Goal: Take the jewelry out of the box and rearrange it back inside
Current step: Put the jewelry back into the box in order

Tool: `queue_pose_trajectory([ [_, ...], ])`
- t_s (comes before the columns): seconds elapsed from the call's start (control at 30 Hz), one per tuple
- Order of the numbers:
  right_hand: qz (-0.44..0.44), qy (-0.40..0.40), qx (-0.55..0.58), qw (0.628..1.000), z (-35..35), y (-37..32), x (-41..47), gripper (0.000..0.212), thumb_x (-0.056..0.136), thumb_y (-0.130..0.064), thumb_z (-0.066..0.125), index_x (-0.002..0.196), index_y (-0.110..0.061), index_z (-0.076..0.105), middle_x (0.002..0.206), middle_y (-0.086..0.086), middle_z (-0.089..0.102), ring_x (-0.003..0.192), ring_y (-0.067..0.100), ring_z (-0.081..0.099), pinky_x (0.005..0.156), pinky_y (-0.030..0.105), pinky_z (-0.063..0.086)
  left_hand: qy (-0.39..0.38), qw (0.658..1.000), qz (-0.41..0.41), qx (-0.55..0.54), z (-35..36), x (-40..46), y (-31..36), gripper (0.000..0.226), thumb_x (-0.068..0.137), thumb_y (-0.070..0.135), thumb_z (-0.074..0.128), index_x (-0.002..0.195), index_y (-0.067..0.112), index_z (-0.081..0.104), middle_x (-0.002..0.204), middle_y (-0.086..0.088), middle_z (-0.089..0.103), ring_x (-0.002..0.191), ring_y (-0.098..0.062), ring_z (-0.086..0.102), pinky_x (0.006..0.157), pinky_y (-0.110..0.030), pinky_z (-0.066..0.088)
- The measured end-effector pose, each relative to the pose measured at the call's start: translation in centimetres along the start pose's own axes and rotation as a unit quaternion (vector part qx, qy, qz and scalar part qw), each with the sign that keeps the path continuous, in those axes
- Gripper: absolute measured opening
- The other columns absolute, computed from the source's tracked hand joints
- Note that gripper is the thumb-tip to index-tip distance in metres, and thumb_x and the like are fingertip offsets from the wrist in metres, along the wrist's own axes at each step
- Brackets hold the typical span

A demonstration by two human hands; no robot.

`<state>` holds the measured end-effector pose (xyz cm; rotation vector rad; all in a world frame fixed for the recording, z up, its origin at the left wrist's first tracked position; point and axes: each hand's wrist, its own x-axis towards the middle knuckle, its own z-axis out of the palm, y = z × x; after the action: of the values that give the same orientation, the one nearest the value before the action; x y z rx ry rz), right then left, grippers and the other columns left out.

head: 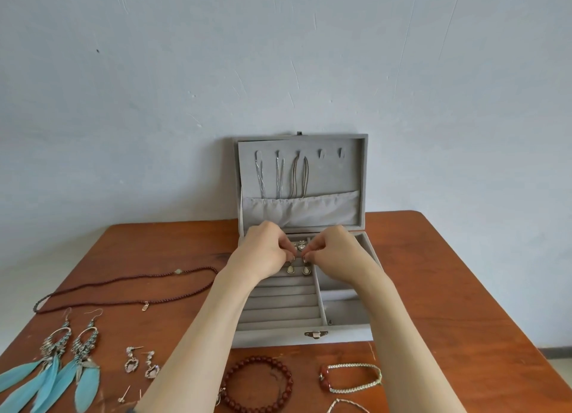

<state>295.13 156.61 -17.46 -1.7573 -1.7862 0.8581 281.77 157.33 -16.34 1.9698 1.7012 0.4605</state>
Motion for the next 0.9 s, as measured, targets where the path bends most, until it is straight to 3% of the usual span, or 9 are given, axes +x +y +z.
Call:
queue_pose_trajectory([
  [0.13,-0.004,0.008,-0.009,1.000,0.20,-0.08,-0.05,0.017,0.085,-0.007,0.056,0.090,-0.008,0.073,0.096,0.008,0.069,0.093,0.020,0.059,0.074,0.025,0.043,0.006,1.000,0.001,0.000,0.28,-0.01,-0.04,0.013,0.087,0.012,0.062,0.093,0.016,0.073,0.096,-0.005,0.067,0.082,-0.013,0.056,0.070,-0.022,0.041],
  [0.33,-0.003,0.014,-0.027,1.000,0.24,-0.33,-0.15,0.019,0.086,-0.007,0.054,0.093,-0.008,0.072,0.098,0.007,0.069,0.097,0.021,0.060,0.078,0.028,0.047,0.017,1.000,0.007,0.017,0.27,0.07,0.00,0.013,0.087,0.012,0.061,0.093,0.015,0.072,0.076,0.001,0.057,0.066,-0.008,0.050,0.052,-0.017,0.034],
  [0.5,-0.001,0.041,-0.039,0.998,0.29,-0.12,0.08,0.016,0.086,-0.010,0.056,0.091,-0.014,0.070,0.068,-0.011,0.049,0.083,0.016,0.051,0.063,0.023,0.040,0.034,0.999,0.003,0.023,0.19,-0.10,0.13,0.009,0.085,0.014,0.065,0.094,0.013,0.068,0.096,-0.005,0.067,0.094,-0.019,0.060,0.076,-0.028,0.045],
  [0.63,-0.005,0.057,-0.040,0.998,0.46,0.03,0.25,0.013,0.084,-0.010,0.058,0.082,-0.016,0.069,0.063,-0.010,0.043,0.077,0.015,0.047,0.051,0.018,0.031,0.041,0.998,0.009,0.036,0.14,-0.15,0.14,0.010,0.085,0.018,0.065,0.093,0.013,0.069,0.100,-0.006,0.067,0.097,-0.020,0.060,0.081,-0.031,0.046],
  [0.9,-0.001,0.086,-0.051,0.995,0.98,0.17,0.53,0.012,0.083,-0.013,0.058,0.083,-0.018,0.070,0.074,-0.005,0.051,0.084,0.019,0.054,0.069,0.028,0.042,0.058,0.993,0.065,0.076,0.26,-0.08,-0.01,0.007,0.085,0.015,0.064,0.090,0.011,0.068,0.098,-0.006,0.062,0.097,-0.022,0.058,0.084,-0.038,0.048],
])
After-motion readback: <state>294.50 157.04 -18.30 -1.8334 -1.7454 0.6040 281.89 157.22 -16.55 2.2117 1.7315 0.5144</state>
